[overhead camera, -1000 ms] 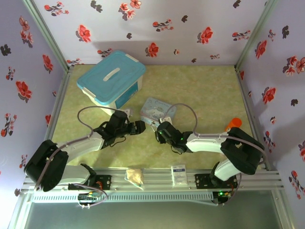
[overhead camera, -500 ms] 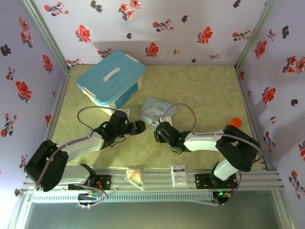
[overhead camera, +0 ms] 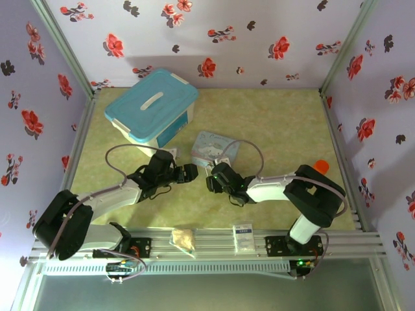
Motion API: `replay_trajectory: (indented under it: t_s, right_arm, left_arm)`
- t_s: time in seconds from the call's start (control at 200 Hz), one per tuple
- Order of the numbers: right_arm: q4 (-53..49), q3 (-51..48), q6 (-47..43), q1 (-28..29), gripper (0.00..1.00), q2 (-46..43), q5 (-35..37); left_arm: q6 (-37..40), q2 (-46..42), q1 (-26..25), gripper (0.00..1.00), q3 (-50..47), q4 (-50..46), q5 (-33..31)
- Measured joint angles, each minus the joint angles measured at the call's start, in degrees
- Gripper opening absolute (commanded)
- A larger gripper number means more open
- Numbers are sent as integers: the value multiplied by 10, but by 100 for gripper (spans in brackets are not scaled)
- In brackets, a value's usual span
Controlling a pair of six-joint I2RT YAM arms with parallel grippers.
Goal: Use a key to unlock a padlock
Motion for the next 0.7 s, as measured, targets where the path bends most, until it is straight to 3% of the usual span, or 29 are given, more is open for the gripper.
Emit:
replay_trajectory:
  t_s: [0.255, 0.5, 0.7]
  right_arm:
    - [-1, 0, 4, 17, 53, -17, -62]
    - [-29, -2, 26, -7, 56, -80, 12]
    - [-10, -23, 41, -36, 56, -91, 38]
  left_arm:
    - [0, -2, 0, 79, 0, -1, -2]
    - [30, -9, 24, 89, 36, -28, -13]
    - [56, 50, 61, 88, 94, 12, -16]
